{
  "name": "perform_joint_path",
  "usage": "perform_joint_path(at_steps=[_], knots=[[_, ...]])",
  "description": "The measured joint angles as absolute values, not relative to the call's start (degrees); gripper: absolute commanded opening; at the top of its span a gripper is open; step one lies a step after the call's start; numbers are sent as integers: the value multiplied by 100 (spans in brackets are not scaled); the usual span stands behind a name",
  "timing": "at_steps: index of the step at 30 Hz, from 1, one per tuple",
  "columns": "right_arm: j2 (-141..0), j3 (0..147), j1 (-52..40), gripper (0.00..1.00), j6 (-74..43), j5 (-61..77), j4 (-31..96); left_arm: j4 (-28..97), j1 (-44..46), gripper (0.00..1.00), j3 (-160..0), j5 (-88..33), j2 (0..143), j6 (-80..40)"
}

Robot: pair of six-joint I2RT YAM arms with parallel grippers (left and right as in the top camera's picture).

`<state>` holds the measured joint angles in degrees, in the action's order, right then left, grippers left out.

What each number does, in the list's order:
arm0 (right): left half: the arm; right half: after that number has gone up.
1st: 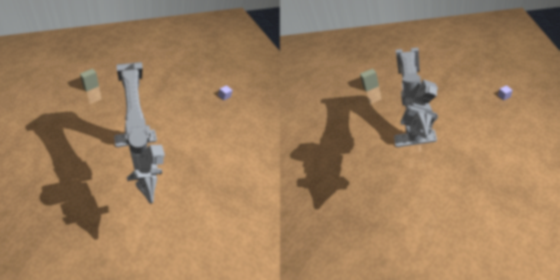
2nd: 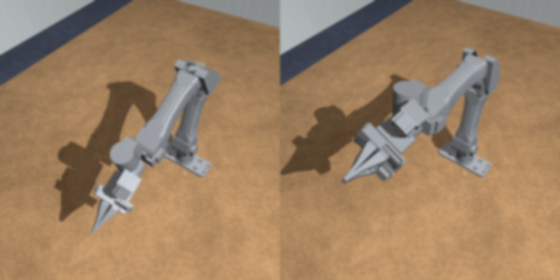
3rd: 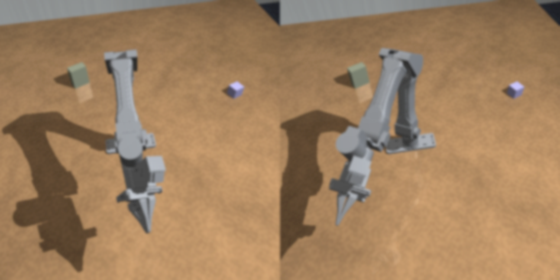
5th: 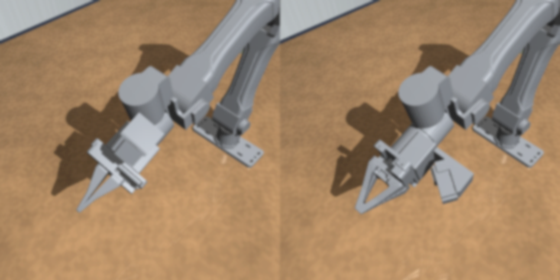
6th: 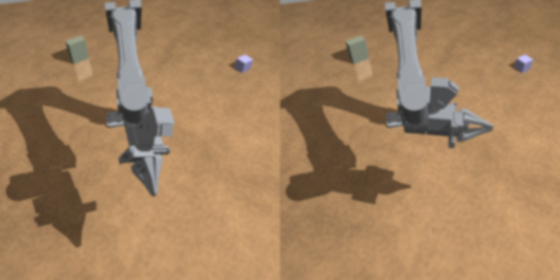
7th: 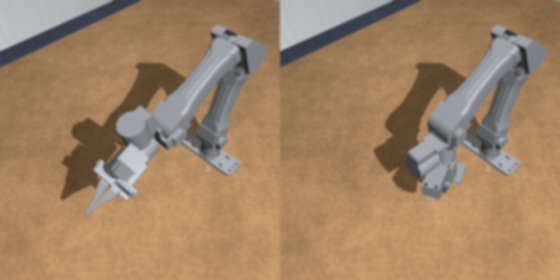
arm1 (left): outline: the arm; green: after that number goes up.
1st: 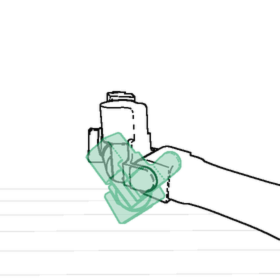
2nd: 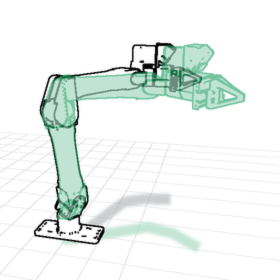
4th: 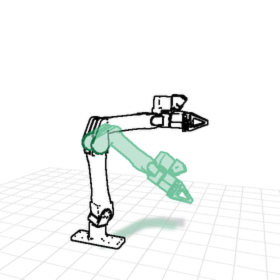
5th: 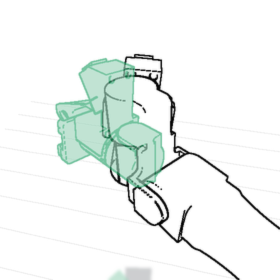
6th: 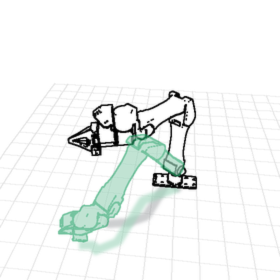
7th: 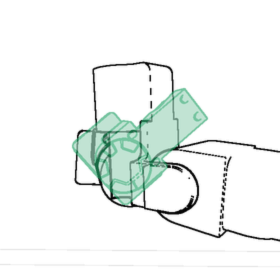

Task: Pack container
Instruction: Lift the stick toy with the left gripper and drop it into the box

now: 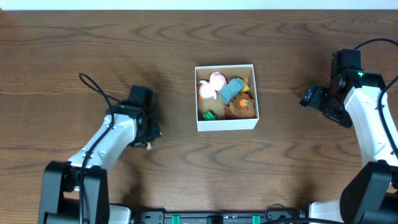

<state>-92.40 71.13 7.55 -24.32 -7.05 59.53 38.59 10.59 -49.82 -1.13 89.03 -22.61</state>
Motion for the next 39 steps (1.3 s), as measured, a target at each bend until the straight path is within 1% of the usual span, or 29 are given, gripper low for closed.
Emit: perform_joint_path(at_steps=[3, 6, 10, 14, 18, 20, 21, 22, 23, 24, 25, 27, 28, 30, 31, 34, 35, 36, 37, 38, 39], knots=[[-9242, 7111, 755, 99, -2432, -707, 5953, 4187, 1253, 6, -5640, -113, 8696, -2156], [-9240, 7111, 755, 99, -2432, -705, 5940, 4294, 1708, 6, -6348, -110, 8416, -1865], [-9242, 7111, 755, 99, -2432, -705, 5931, 3944, 2563, 6, -7054, -113, 8156, -1201], [-9240, 7111, 755, 99, -2432, -705, 5935, 3503, 3242, 6, -7185, -130, 8178, -582], [-9242, 7111, 755, 99, -2432, -705, 5948, 3293, 3638, 7, -7185, -132, 8606, -276], [-9240, 7111, 755, 99, -2429, -705, 5951, 3295, 3789, 38, -7181, -128, 8908, -167], [-9240, 7111, 755, 99, -2429, -705, 5951, 3297, 3850, 44, -7179, -130, 9030, -130], [-9240, 7111, 755, 99, -2403, -703, 5953, 3297, 3907, 54, -7170, -134, 9135, -123], [-9240, 7111, 755, 99, -2353, -681, 5951, 3301, 3940, 65, -7168, -130, 9183, -86], [-9240, 7111, 755, 99, -2305, -631, 5951, 3301, 3959, 69, -7168, -132, 9205, -86], [-9240, 7111, 755, 99, -2246, -569, 5946, 3297, 3966, 70, -7168, -132, 9198, -73], [-9240, 7113, 753, 99, -2095, -397, 5920, 3299, 3946, 77, -7168, -130, 9124, -34], [-9240, 7120, 742, 99, -2016, -325, 5907, 3299, 3924, 77, -7168, -123, 9074, -23], [-9240, 7157, 694, 96, -1857, -211, 5907, 3304, 3852, 77, -7168, -123, 8938, -16], [-9242, 7216, 622, 93, -1726, -145, 5909, 3321, 3769, 77, -7168, -117, 8836, -16], [-9242, 7489, 294, 75, -1372, -3, 5905, 3441, 3489, 79, -7170, -91, 8593, -73], [-9242, 7616, 143, 69, -1238, 32, 5900, 3511, 3341, 82, -7170, -58, 8503, -158], [-9242, 7754, -38, 58, -1116, 58, 5894, 3583, 3194, 83, -7172, 3, 8436, -244], [-9242, 7920, -268, 39, -974, 71, 5874, 3669, 3004, 85, -7172, 75, 8370, -357], [-9242, 8018, -408, 18, -888, 102, 5854, 3741, 2862, 86, -7172, 115, 8340, -451], [-9242, 8123, -593, 9, -786, 117, 5819, 3824, 2707, 88, -7172, 167, 8313, -558]])
